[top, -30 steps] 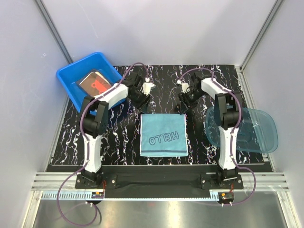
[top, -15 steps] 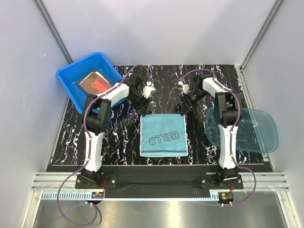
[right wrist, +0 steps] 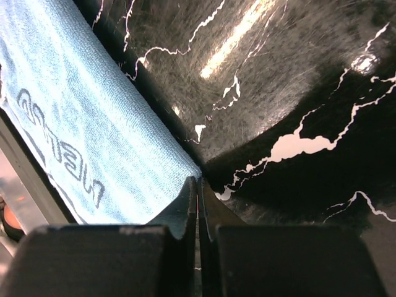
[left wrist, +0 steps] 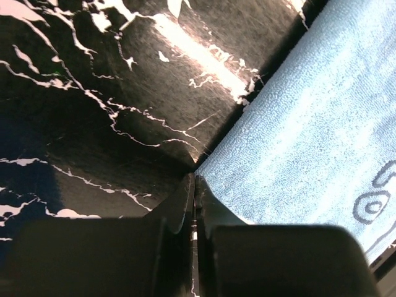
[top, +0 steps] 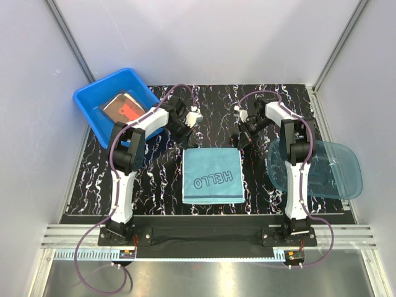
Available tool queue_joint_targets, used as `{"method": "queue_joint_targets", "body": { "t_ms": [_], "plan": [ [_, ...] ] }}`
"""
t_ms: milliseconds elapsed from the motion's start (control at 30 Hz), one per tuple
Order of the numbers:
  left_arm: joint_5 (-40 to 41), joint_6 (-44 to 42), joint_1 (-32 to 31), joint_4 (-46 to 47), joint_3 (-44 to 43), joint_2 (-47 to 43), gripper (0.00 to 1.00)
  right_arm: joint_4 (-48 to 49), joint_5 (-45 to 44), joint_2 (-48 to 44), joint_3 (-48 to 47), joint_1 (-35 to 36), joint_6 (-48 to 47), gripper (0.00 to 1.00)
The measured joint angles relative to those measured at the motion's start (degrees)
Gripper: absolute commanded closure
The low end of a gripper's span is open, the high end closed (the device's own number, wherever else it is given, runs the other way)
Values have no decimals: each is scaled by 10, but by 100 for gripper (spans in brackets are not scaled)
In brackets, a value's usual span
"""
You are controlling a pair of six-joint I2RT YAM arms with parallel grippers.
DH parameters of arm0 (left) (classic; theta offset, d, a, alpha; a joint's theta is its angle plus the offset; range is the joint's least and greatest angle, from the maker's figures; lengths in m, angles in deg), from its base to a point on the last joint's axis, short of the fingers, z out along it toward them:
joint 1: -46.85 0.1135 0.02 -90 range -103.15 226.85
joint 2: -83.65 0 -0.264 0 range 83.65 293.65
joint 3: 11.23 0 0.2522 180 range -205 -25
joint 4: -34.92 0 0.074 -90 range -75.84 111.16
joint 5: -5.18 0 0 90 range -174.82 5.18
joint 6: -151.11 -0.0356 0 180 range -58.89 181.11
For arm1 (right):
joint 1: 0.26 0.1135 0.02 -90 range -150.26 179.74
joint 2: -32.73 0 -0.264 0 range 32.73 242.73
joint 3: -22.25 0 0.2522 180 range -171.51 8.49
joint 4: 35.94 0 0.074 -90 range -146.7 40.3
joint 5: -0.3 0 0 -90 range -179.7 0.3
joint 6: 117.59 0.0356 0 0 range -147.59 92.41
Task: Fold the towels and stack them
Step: Fold the towel
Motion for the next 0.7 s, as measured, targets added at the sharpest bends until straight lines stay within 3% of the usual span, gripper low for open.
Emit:
{"method": "queue_joint_targets", "body": {
  "t_ms": [367,700],
  "plan": [
    [41,27,0,34,-11,0,100,87,-21,-33,38,-7,22,100],
    [66,32,0,60,-49,-11,100,250,-75,-120,137,-16,33,100]
  ]
}}
